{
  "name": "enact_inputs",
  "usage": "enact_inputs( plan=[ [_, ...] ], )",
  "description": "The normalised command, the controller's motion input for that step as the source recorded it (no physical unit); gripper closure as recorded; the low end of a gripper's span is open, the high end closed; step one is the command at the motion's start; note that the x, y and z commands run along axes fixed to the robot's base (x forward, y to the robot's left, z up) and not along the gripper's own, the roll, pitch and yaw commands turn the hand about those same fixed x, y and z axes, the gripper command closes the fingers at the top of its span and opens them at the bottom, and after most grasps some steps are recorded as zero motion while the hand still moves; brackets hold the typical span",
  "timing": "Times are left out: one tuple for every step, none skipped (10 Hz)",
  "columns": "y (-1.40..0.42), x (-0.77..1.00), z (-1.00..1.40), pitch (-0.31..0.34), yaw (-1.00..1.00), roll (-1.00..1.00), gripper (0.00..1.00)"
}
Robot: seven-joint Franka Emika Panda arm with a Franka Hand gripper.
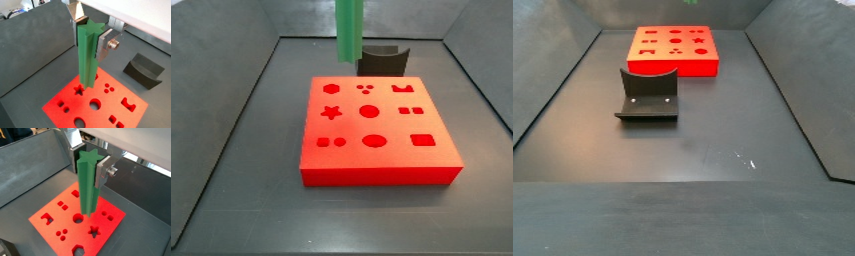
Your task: Insert the star object.
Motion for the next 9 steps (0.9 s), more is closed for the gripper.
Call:
enact_inputs(
  plan=[
    [-0.03, 0.00, -0.31, -0.157, -0.38, 0.00, 1.00],
    [0.00, 0.03, -0.50, -0.193, -0.95, 0.01, 1.00],
    [0.00, 0.06, -0.48, -0.134, -0.98, 0.04, 1.00],
    [0.00, 0.06, -0.47, -0.133, -0.99, 0.04, 1.00],
    [0.00, 0.06, -0.47, -0.129, -0.99, 0.04, 1.00],
    [0.00, 0.04, -0.37, -0.137, -0.98, 0.11, 1.00],
    [-0.08, -0.19, -0.03, -0.080, -0.54, 0.17, 1.00],
    [-0.14, -0.04, 0.00, 0.000, -0.07, 0.15, 1.00],
    [0.00, 0.06, -0.02, 0.000, 0.00, 0.00, 1.00]
  ],
)
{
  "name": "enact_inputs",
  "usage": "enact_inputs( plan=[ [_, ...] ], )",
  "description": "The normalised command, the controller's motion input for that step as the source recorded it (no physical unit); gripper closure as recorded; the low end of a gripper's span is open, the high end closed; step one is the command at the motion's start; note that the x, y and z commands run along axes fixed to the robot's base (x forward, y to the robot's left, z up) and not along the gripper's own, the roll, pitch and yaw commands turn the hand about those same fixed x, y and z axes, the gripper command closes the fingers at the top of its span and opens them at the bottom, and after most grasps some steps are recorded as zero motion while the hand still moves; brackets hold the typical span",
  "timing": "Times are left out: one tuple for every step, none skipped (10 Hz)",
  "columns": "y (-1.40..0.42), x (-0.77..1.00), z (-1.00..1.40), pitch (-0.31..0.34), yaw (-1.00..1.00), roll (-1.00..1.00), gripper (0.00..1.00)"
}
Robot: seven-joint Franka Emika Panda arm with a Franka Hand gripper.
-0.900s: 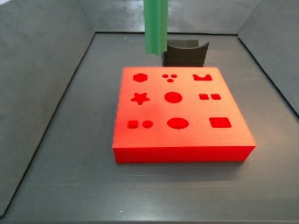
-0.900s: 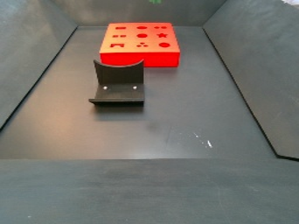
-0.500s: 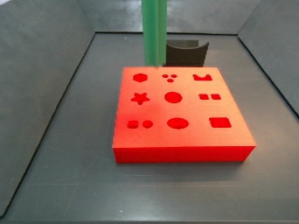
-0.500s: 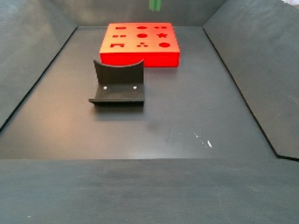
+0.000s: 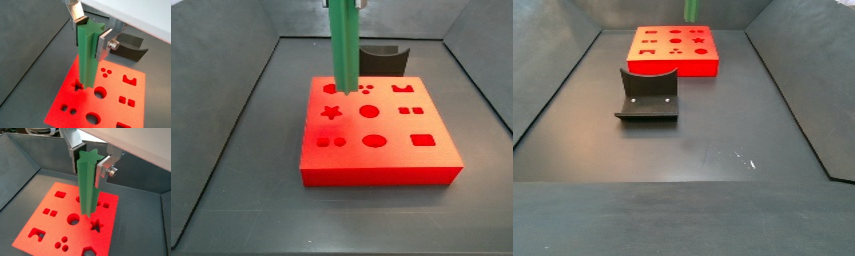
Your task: Insert the star object.
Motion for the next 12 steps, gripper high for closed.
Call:
enact_inputs(
  plan=[
    [-0.15, 0.00, -0.18, 0.163, 0.14, 0.17, 1.00],
    [-0.17, 0.00, 0.05, 0.443, 0.21, 0.38, 1.00],
    [-0.13, 0.00, 0.13, 0.477, 0.17, 0.38, 1.00],
    [-0.06, 0.13, 0.12, 0.500, 0.02, 0.36, 1.00],
    [0.00, 0.27, 0.11, 0.500, 0.00, 0.33, 1.00],
    [0.00, 0.39, -0.13, 0.436, -0.17, 0.24, 1.00],
    [0.00, 0.52, -0.55, 0.311, -0.30, 0.07, 1.00],
    [0.07, 0.38, -0.41, 0.130, -0.29, -0.03, 1.00],
    [0.09, 0.16, -0.45, 0.000, -0.14, -0.06, 1.00],
    [0.11, -0.11, -0.19, 0.026, -0.01, 0.07, 1.00],
    [0.01, -0.09, -0.19, 0.000, -0.21, 0.00, 1.00],
    [0.01, -0.04, -0.44, -0.139, -0.04, -0.18, 1.00]
  ],
)
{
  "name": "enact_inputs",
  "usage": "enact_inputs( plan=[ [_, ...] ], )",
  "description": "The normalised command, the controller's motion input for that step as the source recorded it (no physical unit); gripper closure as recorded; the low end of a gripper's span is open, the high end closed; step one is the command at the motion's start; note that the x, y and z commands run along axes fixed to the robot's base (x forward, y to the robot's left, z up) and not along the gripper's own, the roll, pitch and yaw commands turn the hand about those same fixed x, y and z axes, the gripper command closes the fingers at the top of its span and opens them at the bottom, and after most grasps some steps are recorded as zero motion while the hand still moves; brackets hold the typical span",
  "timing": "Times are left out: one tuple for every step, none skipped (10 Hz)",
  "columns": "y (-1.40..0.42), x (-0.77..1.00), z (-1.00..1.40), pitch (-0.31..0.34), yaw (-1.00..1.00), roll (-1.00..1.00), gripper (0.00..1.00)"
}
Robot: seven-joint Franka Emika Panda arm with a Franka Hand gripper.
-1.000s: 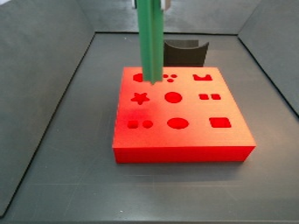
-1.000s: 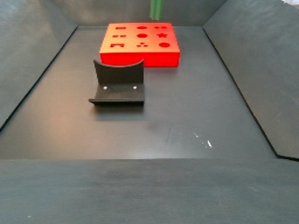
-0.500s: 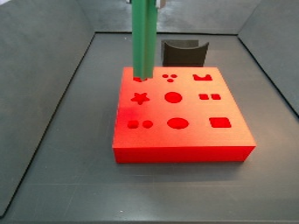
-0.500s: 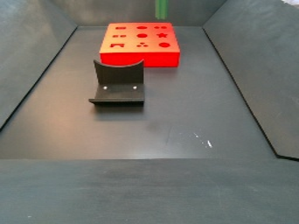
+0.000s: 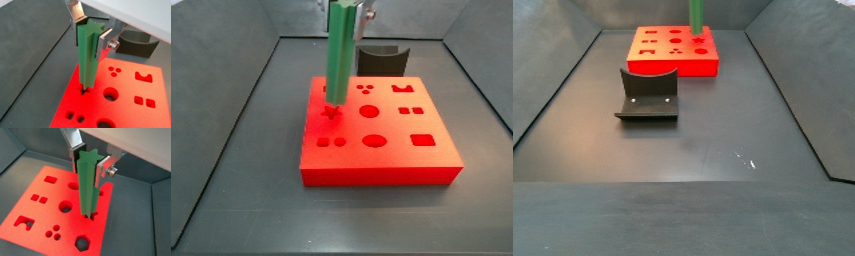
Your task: Insert the star object.
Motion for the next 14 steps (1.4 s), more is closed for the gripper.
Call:
enact_inputs(
  plan=[
    [-0.13, 0.00, -0.09, -0.131, 0.29, -0.18, 1.00],
    [-0.18, 0.13, 0.01, -0.059, 0.49, -0.06, 1.00],
    [-0.05, 0.15, 0.04, -0.021, 0.45, -0.06, 1.00],
    [0.00, 0.00, 0.00, -0.034, 0.23, -0.04, 1.00],
    [0.01, -0.06, 0.00, -0.036, 0.23, -0.01, 1.00],
    [0.06, -0.08, 0.00, -0.034, 0.31, 0.00, 1.00],
    [0.04, -0.09, 0.00, -0.050, 0.39, 0.00, 1.00],
    [0.03, -0.14, 0.00, -0.070, 0.39, 0.00, 1.00],
    [0.00, -0.07, 0.00, -0.067, 0.34, 0.00, 1.00],
    [0.00, -0.05, -0.06, -0.063, 0.27, 0.00, 1.00],
    [0.00, -0.03, -0.04, -0.064, 0.28, 0.00, 1.00],
    [0.00, 0.00, -0.07, -0.043, 0.18, 0.00, 1.00],
    [0.00, -0.06, -0.17, -0.059, 0.18, 0.00, 1.00],
    [0.00, -0.09, -0.23, -0.054, 0.16, 0.00, 1.00]
  ],
)
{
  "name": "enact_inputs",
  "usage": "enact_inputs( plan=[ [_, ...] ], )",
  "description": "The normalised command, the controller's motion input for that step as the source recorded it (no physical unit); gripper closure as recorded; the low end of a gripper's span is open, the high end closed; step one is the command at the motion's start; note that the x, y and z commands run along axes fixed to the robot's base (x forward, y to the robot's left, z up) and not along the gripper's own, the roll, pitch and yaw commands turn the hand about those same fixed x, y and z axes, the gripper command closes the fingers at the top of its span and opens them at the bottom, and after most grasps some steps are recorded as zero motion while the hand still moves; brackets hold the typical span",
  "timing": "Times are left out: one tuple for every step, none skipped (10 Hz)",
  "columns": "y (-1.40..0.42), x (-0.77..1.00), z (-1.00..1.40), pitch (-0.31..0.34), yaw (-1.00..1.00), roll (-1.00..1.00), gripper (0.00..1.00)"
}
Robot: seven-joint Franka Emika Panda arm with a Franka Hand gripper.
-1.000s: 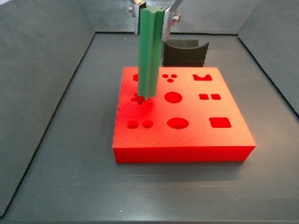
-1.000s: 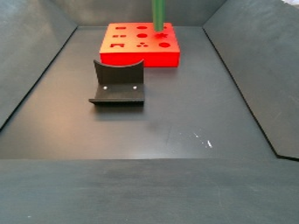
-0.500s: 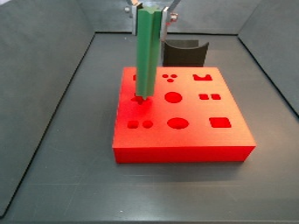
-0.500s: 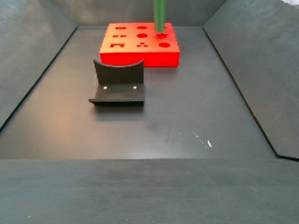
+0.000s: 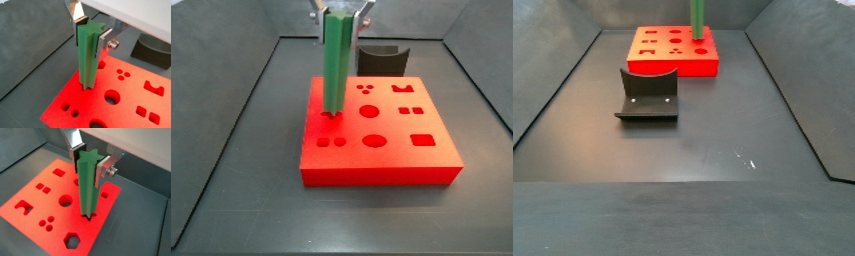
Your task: Insert the star object.
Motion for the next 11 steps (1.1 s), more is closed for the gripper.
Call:
enact_inputs(
  plan=[
    [0.00, -0.11, -0.26, -0.051, 0.15, 0.00, 1.00],
    [0.00, -0.12, -0.24, -0.054, 0.13, 0.00, 1.00],
    [-0.07, 0.00, -0.17, -0.053, 0.15, -0.01, 1.00],
    [-0.14, 0.19, -0.09, -0.033, 0.18, -0.03, 1.00],
    [-0.04, 0.40, -0.13, 0.000, 0.13, 0.00, 1.00],
    [0.00, 0.35, -0.17, 0.000, 0.03, 0.00, 1.00],
    [0.00, 0.16, -0.18, 0.000, 0.00, 0.00, 1.00],
    [0.05, 0.00, -0.18, 0.000, -0.01, 0.01, 1.00],
    [0.07, -0.03, -0.15, 0.000, -0.11, 0.00, 1.00],
    [0.06, 0.00, -0.11, 0.003, -0.25, 0.01, 1.00],
    [0.07, 0.00, -0.13, 0.013, -0.40, 0.00, 1.00]
  ],
)
